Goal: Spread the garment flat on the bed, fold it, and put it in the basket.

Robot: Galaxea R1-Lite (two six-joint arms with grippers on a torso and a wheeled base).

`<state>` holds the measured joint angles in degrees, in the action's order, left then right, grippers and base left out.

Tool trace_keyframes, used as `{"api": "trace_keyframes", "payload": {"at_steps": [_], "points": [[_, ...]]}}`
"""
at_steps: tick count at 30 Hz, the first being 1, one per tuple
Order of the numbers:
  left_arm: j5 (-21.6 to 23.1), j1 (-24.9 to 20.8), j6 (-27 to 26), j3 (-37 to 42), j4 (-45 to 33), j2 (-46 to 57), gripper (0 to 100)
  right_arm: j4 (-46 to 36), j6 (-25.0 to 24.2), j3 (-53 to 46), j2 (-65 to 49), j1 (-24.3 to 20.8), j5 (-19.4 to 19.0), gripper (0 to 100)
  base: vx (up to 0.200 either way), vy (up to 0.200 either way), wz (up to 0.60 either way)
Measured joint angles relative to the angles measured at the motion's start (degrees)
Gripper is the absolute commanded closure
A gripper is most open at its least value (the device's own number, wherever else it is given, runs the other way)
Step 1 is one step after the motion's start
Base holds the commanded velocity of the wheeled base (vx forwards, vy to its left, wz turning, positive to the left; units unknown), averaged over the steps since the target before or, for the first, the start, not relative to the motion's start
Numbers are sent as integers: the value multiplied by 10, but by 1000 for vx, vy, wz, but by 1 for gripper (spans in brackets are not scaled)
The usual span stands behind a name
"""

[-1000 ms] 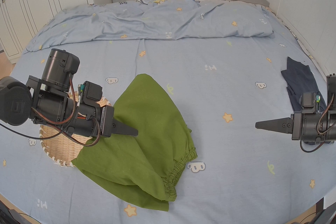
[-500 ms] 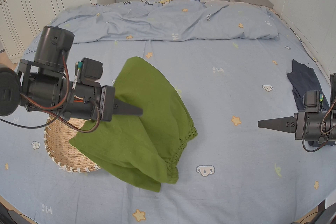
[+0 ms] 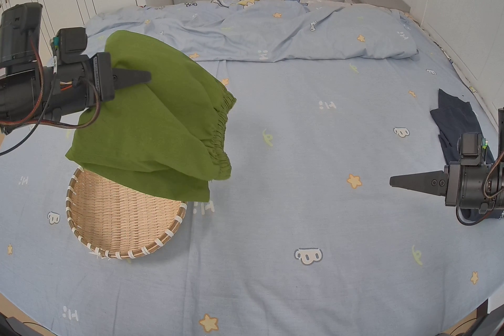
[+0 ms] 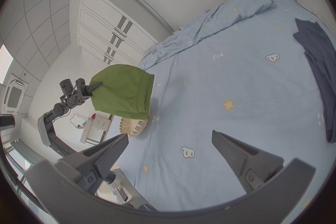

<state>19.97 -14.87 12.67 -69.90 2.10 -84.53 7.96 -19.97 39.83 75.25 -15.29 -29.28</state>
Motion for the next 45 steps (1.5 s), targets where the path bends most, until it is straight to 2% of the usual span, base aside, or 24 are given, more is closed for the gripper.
{"api": "trace_keyframes", "payload": {"at_steps": [12, 23, 28, 36, 45], "points": [[-1, 116, 24, 56, 20, 7, 100, -1, 0, 1, -7, -2, 0, 0, 0, 0, 0], [-2, 163, 45, 166, 18, -5, 100, -10, 0, 3, -20, -6, -1, 0, 0, 0, 0], [-3, 186, 46, 201, -17, -44, 100, -10, 0, 2, -27, -9, -1, 0, 0, 0, 0], [-7, 207, 44, 184, -79, -124, 100, -11, 0, -1, -30, -16, -2, 0, 0, 0, 0], [-69, 204, 43, 140, -135, -212, 100, -10, 0, -2, -30, -17, -1, 0, 0, 0, 0]]}}
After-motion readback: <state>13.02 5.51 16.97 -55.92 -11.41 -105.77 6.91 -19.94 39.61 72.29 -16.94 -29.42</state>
